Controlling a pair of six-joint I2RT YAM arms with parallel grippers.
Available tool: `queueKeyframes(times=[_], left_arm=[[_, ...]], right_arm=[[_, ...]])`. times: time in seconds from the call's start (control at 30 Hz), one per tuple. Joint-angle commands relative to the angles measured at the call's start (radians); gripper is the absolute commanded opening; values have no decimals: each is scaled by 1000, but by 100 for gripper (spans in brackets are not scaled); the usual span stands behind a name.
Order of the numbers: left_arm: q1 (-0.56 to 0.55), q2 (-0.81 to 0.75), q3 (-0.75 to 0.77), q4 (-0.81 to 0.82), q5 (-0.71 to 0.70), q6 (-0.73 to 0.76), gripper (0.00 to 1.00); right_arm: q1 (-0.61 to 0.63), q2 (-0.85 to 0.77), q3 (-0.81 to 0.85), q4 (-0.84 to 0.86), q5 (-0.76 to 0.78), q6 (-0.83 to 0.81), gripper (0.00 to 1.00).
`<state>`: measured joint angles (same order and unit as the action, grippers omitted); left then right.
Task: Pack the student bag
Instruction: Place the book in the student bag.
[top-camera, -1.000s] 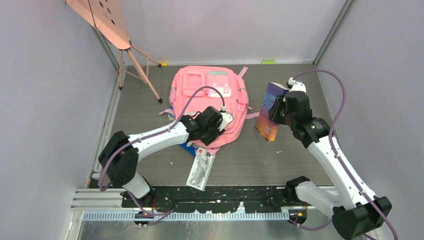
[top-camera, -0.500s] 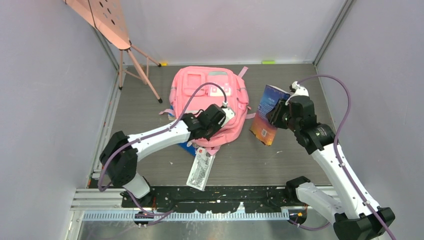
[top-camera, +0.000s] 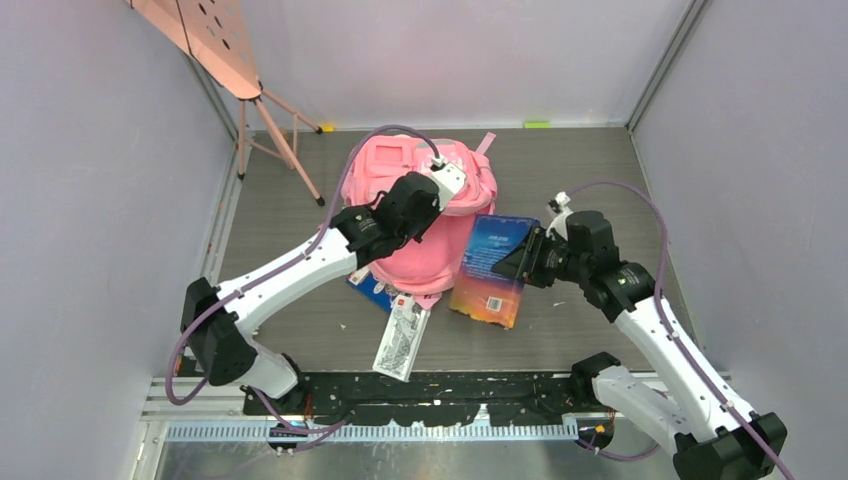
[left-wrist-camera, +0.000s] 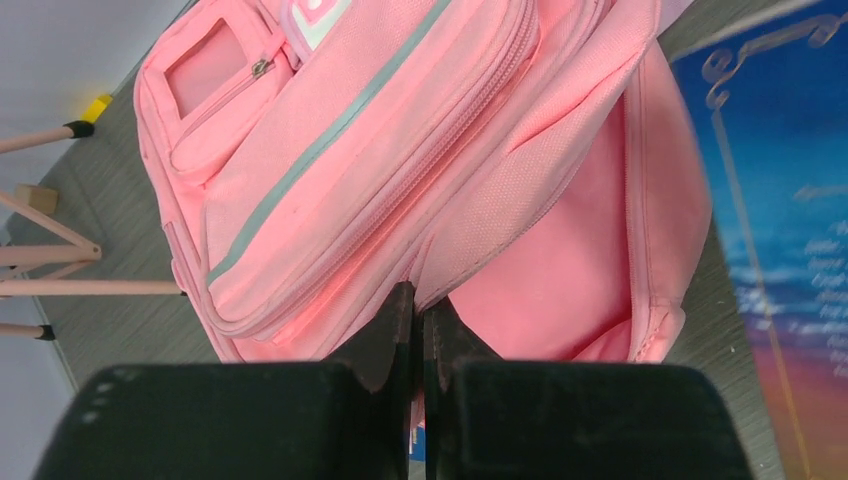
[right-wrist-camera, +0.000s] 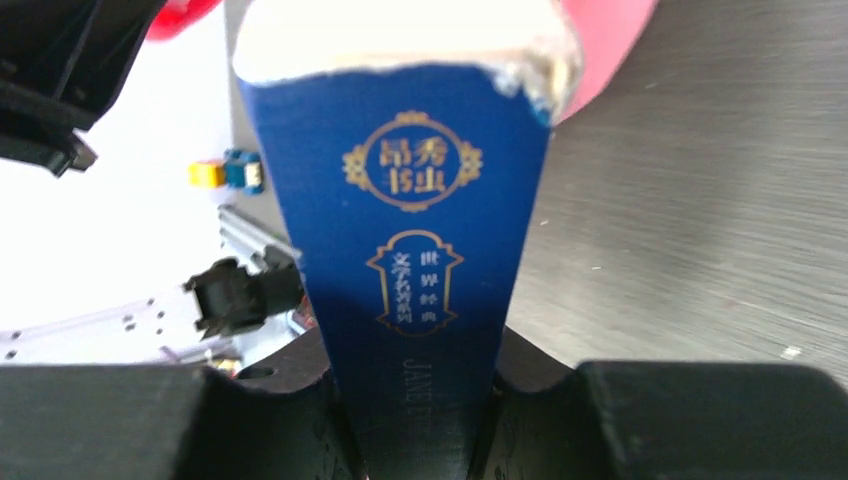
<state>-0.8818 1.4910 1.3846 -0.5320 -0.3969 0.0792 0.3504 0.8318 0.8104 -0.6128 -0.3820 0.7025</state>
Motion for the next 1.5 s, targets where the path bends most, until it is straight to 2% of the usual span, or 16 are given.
queueKeyframes(times=[0.0, 0.17, 0.27, 0.33, 0.47, 0.63, 0.8, 1.03, 1.1, 1.23, 1.47], left_arm=[[21, -95, -22, 147, 7, -38, 0], [64, -109, -21, 152, 60, -72, 0], [109, -113, -11, 147, 147, -136, 0], [116, -119, -18, 149, 189, -128, 0], [116, -160, -64, 191, 284, -110, 0], [116, -182, -76, 186, 311, -115, 0], [116, -199, -95, 204, 363, -131, 0], [116, -189, -95, 199, 419, -171, 0], [116, -185, -89, 196, 472, -190, 0], [116, -187, -87, 203, 513, -203, 0], [116, -181, -83, 192, 507, -194, 0]], right_arm=[[122, 15, -12, 343, -169, 158, 1], [335, 133, -48, 538, -77, 272, 1], [411, 205, -64, 668, -40, 328, 1], [441, 255, -89, 724, 5, 350, 1], [449, 287, -113, 810, 193, 364, 0], [448, 317, -86, 871, 361, 369, 0], [426, 328, -108, 928, 631, 431, 0], [401, 400, -179, 1229, 854, 449, 0], [391, 427, -189, 1297, 883, 454, 0], [376, 479, -181, 1326, 907, 497, 0], [368, 525, -201, 1610, 919, 483, 1]])
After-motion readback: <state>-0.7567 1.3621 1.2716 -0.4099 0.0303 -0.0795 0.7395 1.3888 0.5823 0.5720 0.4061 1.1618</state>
